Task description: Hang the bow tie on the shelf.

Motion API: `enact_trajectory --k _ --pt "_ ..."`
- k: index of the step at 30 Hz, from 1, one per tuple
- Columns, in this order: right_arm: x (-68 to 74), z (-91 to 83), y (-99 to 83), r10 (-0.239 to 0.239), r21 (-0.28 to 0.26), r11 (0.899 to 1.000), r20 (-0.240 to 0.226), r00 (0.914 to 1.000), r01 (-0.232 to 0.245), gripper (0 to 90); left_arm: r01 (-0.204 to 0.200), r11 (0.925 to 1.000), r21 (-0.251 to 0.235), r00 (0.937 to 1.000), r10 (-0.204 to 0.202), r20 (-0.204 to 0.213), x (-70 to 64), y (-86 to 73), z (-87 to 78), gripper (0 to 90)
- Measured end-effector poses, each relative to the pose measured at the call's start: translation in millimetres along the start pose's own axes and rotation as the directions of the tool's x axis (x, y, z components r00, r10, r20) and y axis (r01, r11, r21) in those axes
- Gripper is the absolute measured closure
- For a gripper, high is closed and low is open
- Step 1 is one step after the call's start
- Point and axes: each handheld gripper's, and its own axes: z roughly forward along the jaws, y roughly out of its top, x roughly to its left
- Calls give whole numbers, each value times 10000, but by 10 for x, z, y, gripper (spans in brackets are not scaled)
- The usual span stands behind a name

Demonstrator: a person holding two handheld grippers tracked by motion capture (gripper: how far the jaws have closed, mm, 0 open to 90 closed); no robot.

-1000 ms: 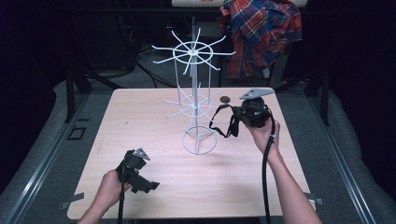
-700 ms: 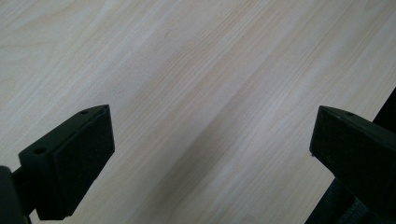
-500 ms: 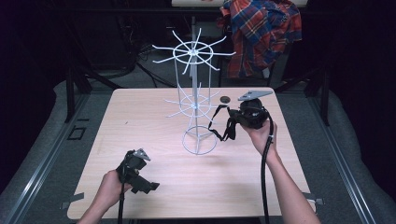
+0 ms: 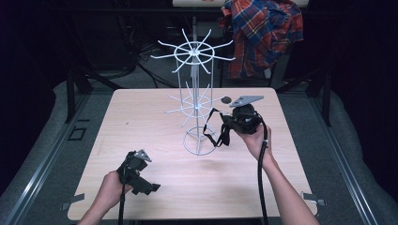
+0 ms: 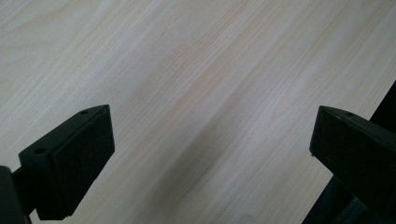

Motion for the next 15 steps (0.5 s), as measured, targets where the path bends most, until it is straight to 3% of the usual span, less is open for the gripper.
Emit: enact_trajectory --k 15 --pt "124 81 -78 -333 151 9993 -66 9994 334 900 -38 10000 -40 10000 38 -51 -10 1 -13 1"
